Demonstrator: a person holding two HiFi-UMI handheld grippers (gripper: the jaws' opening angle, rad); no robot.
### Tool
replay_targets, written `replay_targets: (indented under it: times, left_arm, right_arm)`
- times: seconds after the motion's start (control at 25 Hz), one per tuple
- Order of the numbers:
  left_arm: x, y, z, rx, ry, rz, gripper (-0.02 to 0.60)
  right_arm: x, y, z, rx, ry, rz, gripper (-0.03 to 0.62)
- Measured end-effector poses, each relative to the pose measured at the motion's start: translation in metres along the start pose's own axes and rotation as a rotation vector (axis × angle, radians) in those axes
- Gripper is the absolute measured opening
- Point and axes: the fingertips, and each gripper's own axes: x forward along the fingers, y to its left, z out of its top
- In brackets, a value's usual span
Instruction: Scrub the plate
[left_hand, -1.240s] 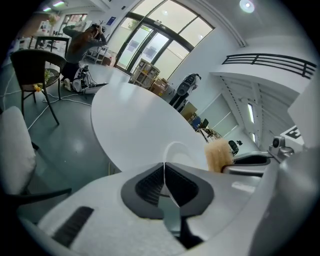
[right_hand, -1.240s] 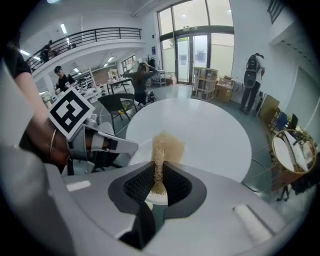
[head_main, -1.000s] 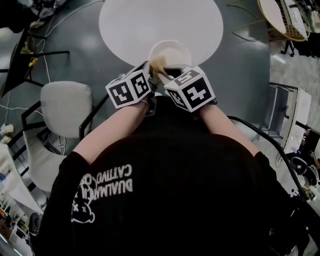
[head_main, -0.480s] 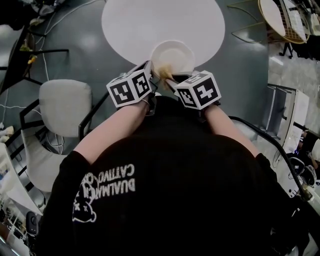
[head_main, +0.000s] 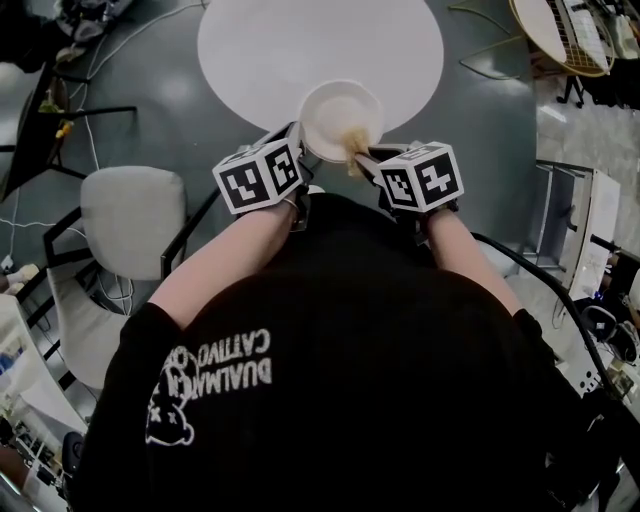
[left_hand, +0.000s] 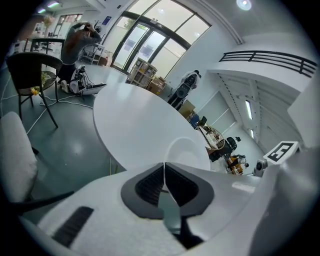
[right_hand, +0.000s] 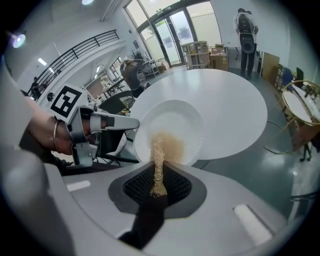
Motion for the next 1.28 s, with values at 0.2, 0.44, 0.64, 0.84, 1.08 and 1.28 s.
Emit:
replay_targets:
  times: [0.2, 0.44, 0.64, 0.84, 1.08, 1.28]
  left_arm:
    - [-0.001, 0.001, -0.001, 0.01, 0.007, 0.007, 0.011]
    - [-0.003, 0.002, -0.005, -0.008, 0.005, 0.021, 0.01]
    - [-0.005, 0.003, -0.003, -0.028, -0.019, 0.024, 0.009]
    - [-0.009, 0.008, -0.004, -0.093, -0.041, 0.03, 0.008]
    - [-0.008, 0.011, -0.005, -0.162, -0.059, 0.032, 0.008]
    - [-0.01, 0.013, -0.007, -0.154, -0.06, 0.029, 0.008]
  right_arm:
    - [-0.01, -0.021, -0.006, 0.064, -0.016, -0.037, 0.057]
    - [-0.024, -0.043, -0.007, 0.072, -0.024, -0.122, 0.057]
    - [-0.043, -0.049, 0.014, 0.063, -0.106, -0.195, 0.055]
    - [-0.029, 0.024, 0.042, 0.011, -0.157, 0.07, 0.054]
    - [0.012, 0.067, 0.031, -0.036, -0.09, 0.169, 0.055]
    - [0.024, 0.065, 0.018, 0.005, -0.057, 0.166, 0.055]
